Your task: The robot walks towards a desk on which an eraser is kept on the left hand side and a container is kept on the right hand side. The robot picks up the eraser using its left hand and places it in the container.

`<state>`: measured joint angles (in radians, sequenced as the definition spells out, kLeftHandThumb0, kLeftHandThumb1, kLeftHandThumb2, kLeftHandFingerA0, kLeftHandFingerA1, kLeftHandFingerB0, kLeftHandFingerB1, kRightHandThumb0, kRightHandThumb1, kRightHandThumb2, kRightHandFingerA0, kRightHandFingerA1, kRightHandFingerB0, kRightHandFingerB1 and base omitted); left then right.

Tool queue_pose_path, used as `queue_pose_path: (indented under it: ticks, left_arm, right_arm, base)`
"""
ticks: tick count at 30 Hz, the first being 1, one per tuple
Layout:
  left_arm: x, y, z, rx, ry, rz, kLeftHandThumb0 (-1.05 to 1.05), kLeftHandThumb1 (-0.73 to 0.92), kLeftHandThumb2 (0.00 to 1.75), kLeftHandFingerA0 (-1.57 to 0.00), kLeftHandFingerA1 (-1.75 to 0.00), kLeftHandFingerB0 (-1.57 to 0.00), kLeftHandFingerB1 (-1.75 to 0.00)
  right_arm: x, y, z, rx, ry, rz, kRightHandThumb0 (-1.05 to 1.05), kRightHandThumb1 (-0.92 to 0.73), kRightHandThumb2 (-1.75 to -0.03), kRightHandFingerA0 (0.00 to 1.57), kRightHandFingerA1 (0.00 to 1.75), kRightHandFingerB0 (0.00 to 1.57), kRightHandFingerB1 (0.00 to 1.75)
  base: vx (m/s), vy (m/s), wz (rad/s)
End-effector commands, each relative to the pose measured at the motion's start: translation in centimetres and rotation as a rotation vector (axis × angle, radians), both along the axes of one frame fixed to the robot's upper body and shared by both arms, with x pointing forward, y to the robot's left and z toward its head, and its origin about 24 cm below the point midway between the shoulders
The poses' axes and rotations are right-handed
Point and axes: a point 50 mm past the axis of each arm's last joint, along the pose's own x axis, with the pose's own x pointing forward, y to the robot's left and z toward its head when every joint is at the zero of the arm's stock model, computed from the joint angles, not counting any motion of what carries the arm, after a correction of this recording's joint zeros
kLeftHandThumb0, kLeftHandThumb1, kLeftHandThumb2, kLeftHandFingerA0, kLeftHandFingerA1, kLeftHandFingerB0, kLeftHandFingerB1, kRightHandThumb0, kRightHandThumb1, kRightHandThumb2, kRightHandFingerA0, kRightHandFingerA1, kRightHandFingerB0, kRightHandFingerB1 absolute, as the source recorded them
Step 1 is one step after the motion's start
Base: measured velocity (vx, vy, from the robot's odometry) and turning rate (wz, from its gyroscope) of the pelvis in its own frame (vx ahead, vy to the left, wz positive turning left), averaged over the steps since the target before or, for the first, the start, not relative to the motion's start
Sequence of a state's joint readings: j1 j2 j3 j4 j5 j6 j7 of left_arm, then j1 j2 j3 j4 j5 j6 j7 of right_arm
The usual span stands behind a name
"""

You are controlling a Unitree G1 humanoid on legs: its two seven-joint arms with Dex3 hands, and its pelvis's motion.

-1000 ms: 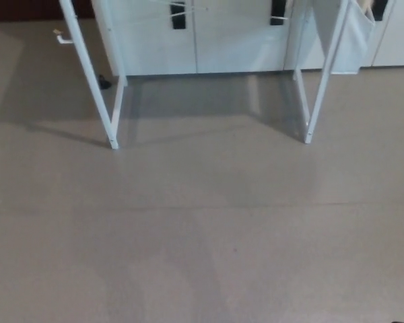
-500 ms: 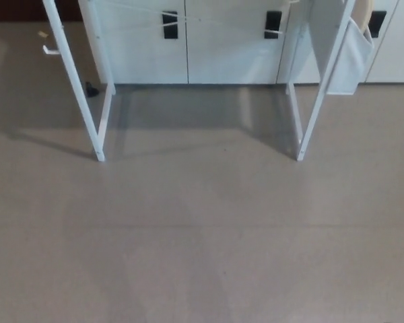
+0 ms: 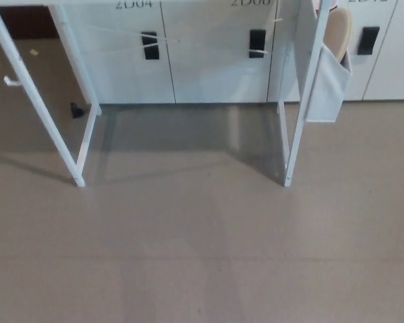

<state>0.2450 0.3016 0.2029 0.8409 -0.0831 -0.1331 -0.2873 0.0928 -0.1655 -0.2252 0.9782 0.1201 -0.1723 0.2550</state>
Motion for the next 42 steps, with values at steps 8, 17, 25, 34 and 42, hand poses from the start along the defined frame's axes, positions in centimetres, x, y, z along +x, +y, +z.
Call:
queue_pose_path:
  ticks: [8,17,25,34,42]
  left_arm:
    - [0.1,0.7,0.4,-0.024,-0.014,0.039,-0.39,0.58,0.57,-0.43,-0.45,-0.31,-0.32]
    - [0.1,1.0,0.5,-0.044,-0.020,0.050,-0.37,0.58,0.57,-0.41,-0.46,-0.28,-0.31]
    - [0.1,1.0,0.5,-0.032,-0.013,0.053,-0.37,0.59,0.58,-0.40,-0.45,-0.28,-0.31]
    - [-0.1,1.2,0.6,-0.019,0.002,0.035,-0.37,0.59,0.58,-0.39,-0.44,-0.28,-0.31]
    - [0.0,1.3,0.7,-0.009,0.025,-0.026,-0.39,0.59,0.57,-0.37,-0.43,-0.31,-0.31]
  right_arm:
    - [-0.4,0.0,0.1,-0.018,-0.020,0.011,-0.16,-0.43,-0.52,0.66,0.69,0.50,0.58]
    - [-0.5,0.2,-0.1,-0.018,-0.015,0.016,-0.14,-0.43,-0.52,0.65,0.67,0.51,0.57]
    - [-0.6,0.3,-0.2,-0.025,-0.011,0.017,-0.14,-0.44,-0.53,0.65,0.67,0.50,0.56]
    - [-1.3,0.4,-0.3,-0.032,0.000,0.017,-0.13,-0.45,-0.53,0.65,0.64,0.50,0.54]
    - [-1.3,0.5,-0.4,-0.027,-0.008,0.009,-0.14,-0.43,-0.52,0.70,0.68,0.52,0.56]
  base:
    - [0.36,0.027,-0.07]
    - [0.41,0.047,-0.03]
    - [0.42,-0.185,0.07]
    - [0.23,-0.059,-0.06]
    - [0.20,0.135,0.01]
